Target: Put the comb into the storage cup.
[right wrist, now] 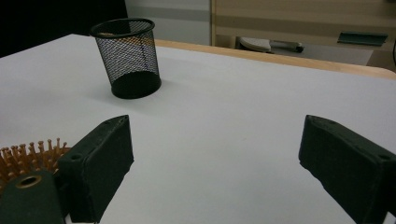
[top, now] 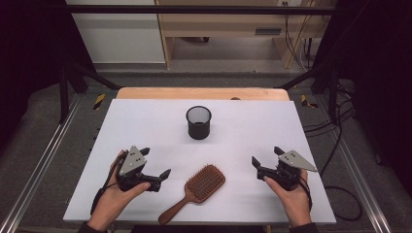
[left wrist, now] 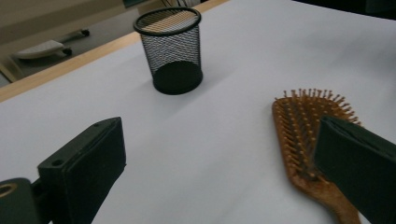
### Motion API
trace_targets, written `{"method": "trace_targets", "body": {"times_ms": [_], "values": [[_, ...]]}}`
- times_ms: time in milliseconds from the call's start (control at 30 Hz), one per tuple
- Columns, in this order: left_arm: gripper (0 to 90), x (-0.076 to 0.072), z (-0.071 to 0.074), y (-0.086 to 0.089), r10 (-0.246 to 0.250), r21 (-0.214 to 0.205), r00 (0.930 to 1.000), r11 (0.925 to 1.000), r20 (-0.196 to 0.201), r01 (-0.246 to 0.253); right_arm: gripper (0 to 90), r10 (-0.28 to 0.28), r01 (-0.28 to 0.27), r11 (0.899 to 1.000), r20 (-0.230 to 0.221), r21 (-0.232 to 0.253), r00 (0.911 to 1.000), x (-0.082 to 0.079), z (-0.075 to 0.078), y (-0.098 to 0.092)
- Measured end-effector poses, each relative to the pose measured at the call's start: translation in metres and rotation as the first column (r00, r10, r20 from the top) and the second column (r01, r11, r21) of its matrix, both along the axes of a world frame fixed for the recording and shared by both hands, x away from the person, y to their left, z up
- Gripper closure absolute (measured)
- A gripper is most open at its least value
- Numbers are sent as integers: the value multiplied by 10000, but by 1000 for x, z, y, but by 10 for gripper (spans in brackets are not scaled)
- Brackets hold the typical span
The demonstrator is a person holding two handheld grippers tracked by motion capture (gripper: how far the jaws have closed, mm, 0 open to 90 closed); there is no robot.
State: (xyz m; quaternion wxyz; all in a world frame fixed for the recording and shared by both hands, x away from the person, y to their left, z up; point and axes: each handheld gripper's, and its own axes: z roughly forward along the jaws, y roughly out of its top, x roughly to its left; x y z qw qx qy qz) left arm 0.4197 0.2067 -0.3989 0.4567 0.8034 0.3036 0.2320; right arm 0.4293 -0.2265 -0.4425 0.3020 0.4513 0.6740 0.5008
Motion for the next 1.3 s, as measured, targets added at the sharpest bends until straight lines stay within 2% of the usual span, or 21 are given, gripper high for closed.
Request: {"method": "trace_targets", "body": {"times_ms": [367,567,767,1000,1167,1300], "values": [[28,-3,3,-21,-493,730,9963,9958,-704,545,97,-153,157,9997,144,-213,9998,-1,0,0],[30,-3,2,-27,-612,1127,9942,9911,-887,710,95,-179,183,9995,158,-258,9997,-1,0,0],[32,-2,0,-29,-565,1154,9922,9909,-1109,693,84,-146,149,9994,96,-308,9998,-1,-1,1],[32,-3,0,-32,-553,1389,9883,9874,-1425,753,83,-109,111,9992,39,-377,9999,-1,-2,2],[32,-4,-3,-36,-593,1624,9794,9825,-1932,915,84,-133,135,9992,58,-369,9999,-1,-2,2],[40,-4,-6,-40,-601,1921,9666,9752,-2492,1102,84,-139,140,9993,33,-361,9999,-1,-2,2]]}}
